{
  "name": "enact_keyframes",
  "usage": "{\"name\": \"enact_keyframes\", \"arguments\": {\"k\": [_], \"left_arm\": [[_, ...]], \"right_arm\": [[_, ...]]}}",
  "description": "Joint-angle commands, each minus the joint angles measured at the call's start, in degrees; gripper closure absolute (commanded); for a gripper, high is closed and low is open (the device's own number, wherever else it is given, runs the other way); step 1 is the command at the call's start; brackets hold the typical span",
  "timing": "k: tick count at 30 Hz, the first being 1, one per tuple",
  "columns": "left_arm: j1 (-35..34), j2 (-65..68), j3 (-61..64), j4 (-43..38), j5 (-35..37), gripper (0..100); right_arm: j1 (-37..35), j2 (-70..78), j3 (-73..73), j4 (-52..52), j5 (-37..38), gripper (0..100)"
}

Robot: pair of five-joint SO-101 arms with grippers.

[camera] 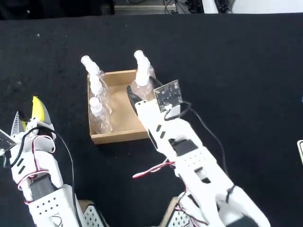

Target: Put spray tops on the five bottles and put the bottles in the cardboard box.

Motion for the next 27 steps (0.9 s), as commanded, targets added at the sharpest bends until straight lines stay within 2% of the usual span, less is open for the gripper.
{"name": "enact_keyframes", "arguments": {"k": [1,5,27], "left_arm": [[-0.1,-0.2,1.3,-1.1,0.1,79],[-0.1,-0.2,1.3,-1.1,0.1,79],[-0.1,-0.2,1.3,-1.1,0.1,79]], "right_arm": [[-1.2,5.5,-0.7,-8.4,0.1,98.7],[-1.0,9.1,-0.7,-11.2,0.1,98.7],[-1.0,18.5,-4.5,-11.3,0.2,98.7]]}}
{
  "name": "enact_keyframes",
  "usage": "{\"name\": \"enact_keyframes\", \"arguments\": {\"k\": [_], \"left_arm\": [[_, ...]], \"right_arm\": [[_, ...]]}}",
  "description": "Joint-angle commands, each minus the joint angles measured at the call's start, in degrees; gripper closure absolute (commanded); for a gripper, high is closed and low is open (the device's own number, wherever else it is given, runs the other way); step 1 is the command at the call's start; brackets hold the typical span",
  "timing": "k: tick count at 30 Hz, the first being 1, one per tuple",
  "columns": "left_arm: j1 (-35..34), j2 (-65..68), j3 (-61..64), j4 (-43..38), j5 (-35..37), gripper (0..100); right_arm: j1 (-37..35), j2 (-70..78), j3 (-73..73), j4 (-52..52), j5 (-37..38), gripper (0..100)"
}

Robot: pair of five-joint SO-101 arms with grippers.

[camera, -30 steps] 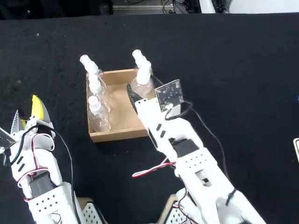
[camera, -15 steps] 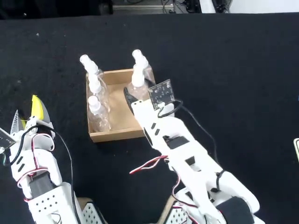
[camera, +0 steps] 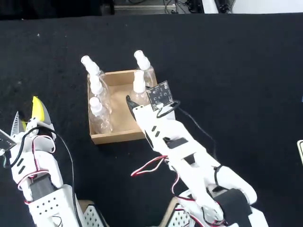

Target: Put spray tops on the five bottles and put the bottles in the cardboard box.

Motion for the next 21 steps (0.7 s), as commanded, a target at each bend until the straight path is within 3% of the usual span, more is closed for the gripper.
{"name": "enact_keyframes", "arguments": {"k": [1,21], "left_arm": [[-0.1,-0.2,1.3,-1.1,0.1,79],[-0.1,-0.2,1.3,-1.1,0.1,79]], "right_arm": [[-0.7,0.4,-4.2,-1.8,0.2,98.7],[-0.7,7.3,-7.0,-1.9,0.2,98.6]]}}
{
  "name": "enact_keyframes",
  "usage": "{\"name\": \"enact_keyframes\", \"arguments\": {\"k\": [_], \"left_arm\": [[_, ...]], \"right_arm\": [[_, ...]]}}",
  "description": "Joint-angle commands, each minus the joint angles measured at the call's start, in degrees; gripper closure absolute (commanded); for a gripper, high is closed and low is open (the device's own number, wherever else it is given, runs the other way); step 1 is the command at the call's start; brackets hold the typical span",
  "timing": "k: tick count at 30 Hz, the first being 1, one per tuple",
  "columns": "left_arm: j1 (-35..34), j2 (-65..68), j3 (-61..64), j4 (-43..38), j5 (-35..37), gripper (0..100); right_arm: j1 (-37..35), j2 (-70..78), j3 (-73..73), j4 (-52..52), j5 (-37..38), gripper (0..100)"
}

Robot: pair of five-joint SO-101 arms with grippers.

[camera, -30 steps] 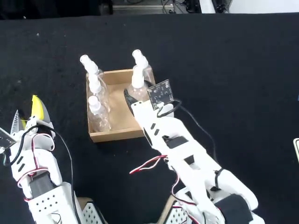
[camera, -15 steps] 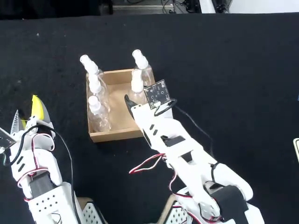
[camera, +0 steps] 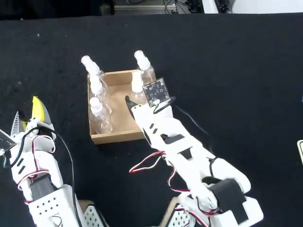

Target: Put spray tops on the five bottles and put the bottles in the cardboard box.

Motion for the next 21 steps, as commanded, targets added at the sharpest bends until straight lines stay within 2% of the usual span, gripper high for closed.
{"name": "enact_keyframes", "arguments": {"k": [1,6,9,15,21], "left_arm": [[-0.1,-0.2,1.3,-1.1,0.1,79],[-0.1,-0.2,1.3,-1.1,0.1,79],[-0.1,-0.2,1.3,-1.1,0.1,79],[-0.1,-0.2,1.3,-1.1,0.1,79],[-0.1,-0.2,1.3,-1.1,0.1,79]], "right_arm": [[-0.7,0.3,-3.1,-1.6,0.2,98.6],[-0.7,0.0,-1.9,-1.7,0.2,98.7],[-0.7,0.0,-0.4,-5.1,0.3,98.7],[-0.9,0.4,3.4,-13.2,7.4,98.8],[-0.8,0.5,3.7,-13.2,7.4,98.8]]}}
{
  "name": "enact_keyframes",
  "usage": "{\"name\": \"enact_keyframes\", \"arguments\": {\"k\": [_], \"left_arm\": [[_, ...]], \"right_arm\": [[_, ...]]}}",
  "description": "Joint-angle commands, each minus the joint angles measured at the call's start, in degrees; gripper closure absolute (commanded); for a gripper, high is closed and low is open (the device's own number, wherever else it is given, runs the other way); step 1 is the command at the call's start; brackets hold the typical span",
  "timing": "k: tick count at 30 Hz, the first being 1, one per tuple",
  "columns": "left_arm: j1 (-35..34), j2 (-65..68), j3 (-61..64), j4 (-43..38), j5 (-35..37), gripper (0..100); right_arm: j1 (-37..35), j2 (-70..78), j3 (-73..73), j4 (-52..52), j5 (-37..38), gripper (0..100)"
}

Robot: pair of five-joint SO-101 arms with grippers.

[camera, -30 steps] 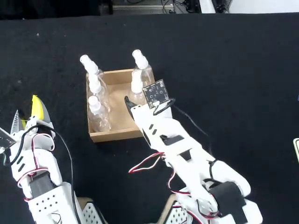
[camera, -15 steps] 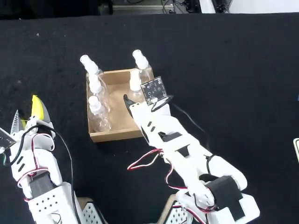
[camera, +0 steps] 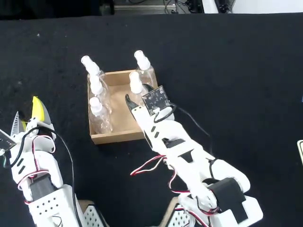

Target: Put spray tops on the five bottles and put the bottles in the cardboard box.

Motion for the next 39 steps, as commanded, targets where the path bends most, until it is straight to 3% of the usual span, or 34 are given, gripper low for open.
{"name": "enact_keyframes", "arguments": {"k": [1,39], "left_arm": [[-0.1,-0.2,1.3,-1.1,0.1,79],[-0.1,-0.2,1.3,-1.1,0.1,79]], "right_arm": [[-0.8,0.2,0.0,-1.8,0.7,98.8],[-1.1,4.0,0.4,-4.7,1.0,98.2]]}}
